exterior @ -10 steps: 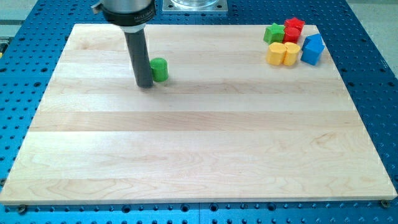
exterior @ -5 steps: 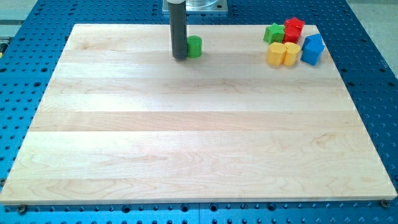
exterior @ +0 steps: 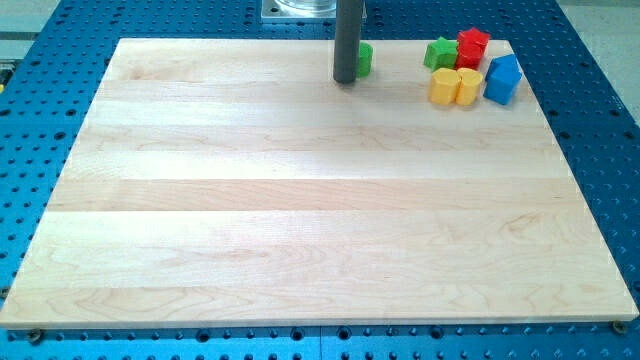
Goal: Slide the green circle into the green star
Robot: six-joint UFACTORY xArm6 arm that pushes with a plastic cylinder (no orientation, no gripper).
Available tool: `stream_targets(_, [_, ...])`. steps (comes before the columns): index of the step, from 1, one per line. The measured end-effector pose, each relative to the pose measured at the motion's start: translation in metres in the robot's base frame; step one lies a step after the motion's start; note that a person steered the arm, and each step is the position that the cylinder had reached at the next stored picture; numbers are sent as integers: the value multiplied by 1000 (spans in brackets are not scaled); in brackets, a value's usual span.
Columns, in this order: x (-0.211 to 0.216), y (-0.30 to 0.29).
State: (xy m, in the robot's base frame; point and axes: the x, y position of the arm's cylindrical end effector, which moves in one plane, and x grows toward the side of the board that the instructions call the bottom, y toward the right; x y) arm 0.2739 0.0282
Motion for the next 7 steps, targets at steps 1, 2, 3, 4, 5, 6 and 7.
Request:
stream_targets(1, [-3, -42])
stream_targets(2, [-10, -57])
stream_targets(3, [-23, -22])
stream_targets(4, [-42, 37])
stream_targets(5, [-43, 43])
stream_targets(6, [-47, 54])
stream_targets(7, [-44, 69])
